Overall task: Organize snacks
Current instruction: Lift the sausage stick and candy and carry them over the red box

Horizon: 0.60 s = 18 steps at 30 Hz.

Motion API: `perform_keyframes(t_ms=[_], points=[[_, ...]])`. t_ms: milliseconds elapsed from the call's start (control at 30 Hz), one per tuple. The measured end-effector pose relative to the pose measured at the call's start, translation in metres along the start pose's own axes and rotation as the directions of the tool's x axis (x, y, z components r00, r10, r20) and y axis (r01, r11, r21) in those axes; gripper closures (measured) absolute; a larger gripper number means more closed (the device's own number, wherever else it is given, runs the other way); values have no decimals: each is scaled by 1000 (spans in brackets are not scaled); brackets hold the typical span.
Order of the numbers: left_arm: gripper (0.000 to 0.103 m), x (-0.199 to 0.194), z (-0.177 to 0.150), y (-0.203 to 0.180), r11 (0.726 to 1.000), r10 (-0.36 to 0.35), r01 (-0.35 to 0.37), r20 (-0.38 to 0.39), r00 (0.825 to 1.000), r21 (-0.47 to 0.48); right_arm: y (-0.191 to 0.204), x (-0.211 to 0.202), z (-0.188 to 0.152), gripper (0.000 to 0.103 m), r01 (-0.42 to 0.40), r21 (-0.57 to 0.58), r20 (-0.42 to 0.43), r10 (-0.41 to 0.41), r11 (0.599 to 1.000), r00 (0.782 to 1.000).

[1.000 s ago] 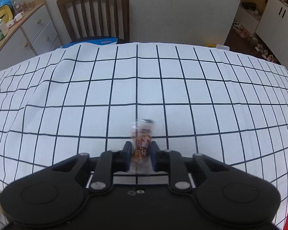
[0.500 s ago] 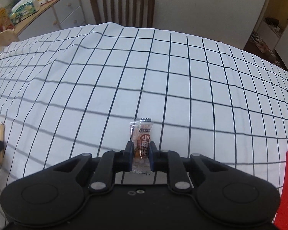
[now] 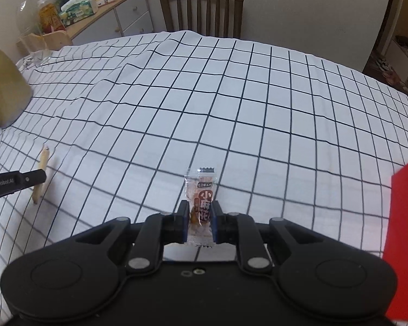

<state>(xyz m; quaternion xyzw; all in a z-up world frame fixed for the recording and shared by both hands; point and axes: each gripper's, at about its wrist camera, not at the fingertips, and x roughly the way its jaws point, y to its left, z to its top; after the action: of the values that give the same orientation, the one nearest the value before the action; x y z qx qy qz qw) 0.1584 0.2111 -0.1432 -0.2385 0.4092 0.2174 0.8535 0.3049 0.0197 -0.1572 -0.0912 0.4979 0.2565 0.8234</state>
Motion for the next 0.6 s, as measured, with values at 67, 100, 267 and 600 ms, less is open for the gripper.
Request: perform_keyframes(t_ms=[67,100,267,600], points=[[92,-9,-6,-11,1000,-11,11,-3,1000,9,-4,-13,-7,89,-11,-5,4,11,1000,1000],[92,-15,-9,-16,1000,-16,16,0,1000,16,-6,-19,-10,89,-19,-4,4,19,1000,1000],[92,-42,-28,-44,998,-47,47,2,999,45,-18,-57,-29,89,-27,-32,42,29,999,999],[92,-85,-71,-116,978,-133,134,-19,991,158,-55,-121,-64,89,-29,-39,89,33,999,996]])
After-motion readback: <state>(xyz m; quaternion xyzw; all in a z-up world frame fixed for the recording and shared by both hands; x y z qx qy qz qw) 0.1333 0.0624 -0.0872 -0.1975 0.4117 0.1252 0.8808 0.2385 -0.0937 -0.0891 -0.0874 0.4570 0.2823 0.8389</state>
